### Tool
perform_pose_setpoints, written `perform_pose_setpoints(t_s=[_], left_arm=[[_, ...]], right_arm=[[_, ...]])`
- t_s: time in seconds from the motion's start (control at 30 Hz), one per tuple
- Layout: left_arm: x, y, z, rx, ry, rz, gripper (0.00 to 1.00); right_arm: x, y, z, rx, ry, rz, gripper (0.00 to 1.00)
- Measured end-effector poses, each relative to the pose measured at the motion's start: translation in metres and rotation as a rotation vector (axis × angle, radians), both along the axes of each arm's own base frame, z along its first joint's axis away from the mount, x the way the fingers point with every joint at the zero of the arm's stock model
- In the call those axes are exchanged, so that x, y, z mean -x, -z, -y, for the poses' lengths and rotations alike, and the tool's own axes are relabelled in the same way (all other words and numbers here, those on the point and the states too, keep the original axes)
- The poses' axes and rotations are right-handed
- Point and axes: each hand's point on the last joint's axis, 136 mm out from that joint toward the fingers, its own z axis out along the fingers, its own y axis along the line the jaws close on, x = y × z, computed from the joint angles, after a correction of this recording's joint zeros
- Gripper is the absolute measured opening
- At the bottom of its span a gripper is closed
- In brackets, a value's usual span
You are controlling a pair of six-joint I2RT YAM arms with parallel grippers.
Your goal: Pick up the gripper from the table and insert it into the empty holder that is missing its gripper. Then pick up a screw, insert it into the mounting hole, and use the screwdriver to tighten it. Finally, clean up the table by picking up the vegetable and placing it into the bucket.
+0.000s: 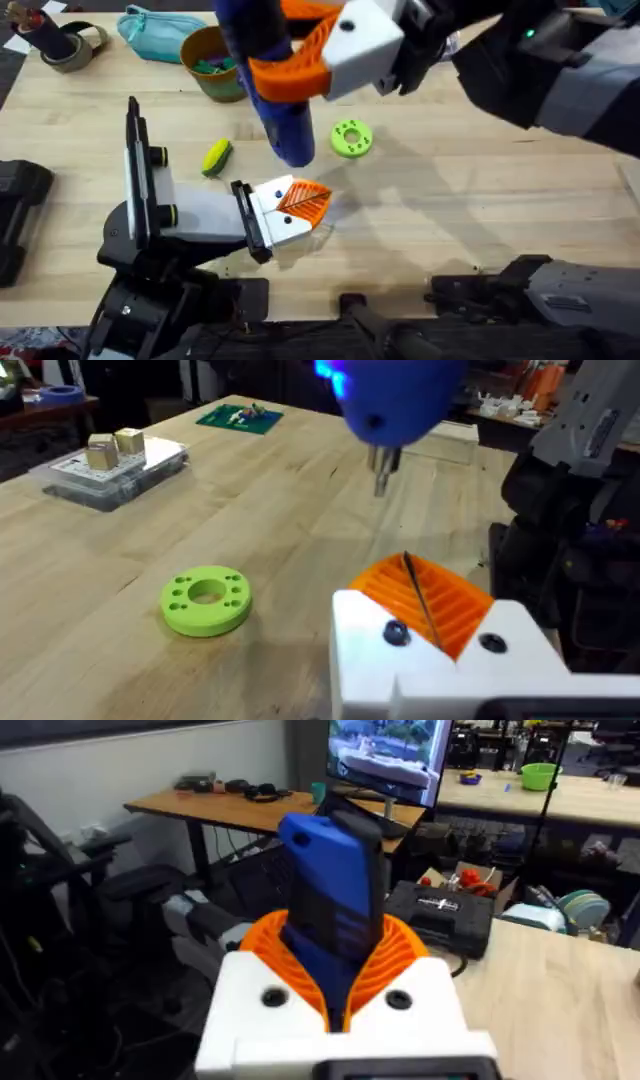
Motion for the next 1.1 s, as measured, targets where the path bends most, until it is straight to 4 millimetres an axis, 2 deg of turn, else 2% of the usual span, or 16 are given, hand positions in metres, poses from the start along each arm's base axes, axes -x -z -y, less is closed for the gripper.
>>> perform_pose_setpoints(t_s=[0.3,1.1], left_arm=[[0.0,0.0,0.0,0.0,0.0,0.0,0.019],[0.0,0.0,0.0,0.0,0.0,0.0,0.019]], right_arm=[[0.007,0.019,-0.003,-0.007,-0.005,0.004,0.054],[0.023,0.012,-0.016,-0.05,-0.022,0.028,0.054]])
